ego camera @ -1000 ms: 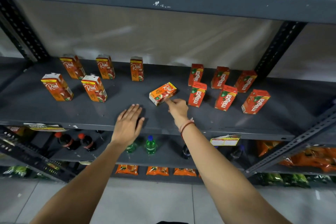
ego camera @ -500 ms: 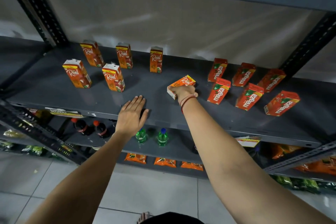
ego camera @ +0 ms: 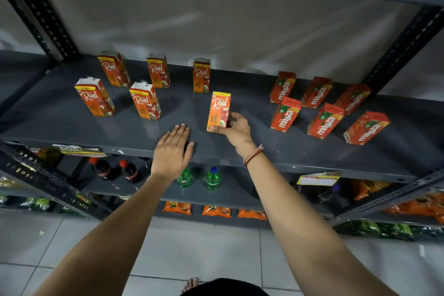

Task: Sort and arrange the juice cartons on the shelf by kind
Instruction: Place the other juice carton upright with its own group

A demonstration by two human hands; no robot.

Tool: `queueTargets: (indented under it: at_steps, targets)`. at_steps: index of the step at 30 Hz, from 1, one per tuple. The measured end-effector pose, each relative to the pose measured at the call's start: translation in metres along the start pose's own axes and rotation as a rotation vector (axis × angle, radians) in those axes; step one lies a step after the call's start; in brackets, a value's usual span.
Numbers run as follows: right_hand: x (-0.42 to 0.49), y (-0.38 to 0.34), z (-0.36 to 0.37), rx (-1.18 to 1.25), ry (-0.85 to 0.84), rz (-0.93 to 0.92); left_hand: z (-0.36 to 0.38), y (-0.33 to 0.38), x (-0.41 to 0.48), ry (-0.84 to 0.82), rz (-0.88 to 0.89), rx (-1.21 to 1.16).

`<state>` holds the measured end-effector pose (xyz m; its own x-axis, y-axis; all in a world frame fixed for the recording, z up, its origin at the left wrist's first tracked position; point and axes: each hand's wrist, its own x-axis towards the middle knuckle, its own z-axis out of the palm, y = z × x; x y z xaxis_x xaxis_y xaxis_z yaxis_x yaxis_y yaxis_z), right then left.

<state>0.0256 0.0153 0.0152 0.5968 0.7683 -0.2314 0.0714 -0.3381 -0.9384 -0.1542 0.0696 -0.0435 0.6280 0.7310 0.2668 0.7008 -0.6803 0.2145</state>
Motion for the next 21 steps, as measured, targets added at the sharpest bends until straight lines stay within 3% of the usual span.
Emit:
queueTargets:
  at_steps: [10,21]
  targets:
    - [-0.013,0.008,0.002,0.06,-0.105,-0.079,-0.002,0.001,-0.001,0.004,-0.004,0.003]
    - [-0.001,0.0,0.006,-0.049,0.015,-0.182,-0.001,0.002,-0.001,0.013,-0.016,-0.005]
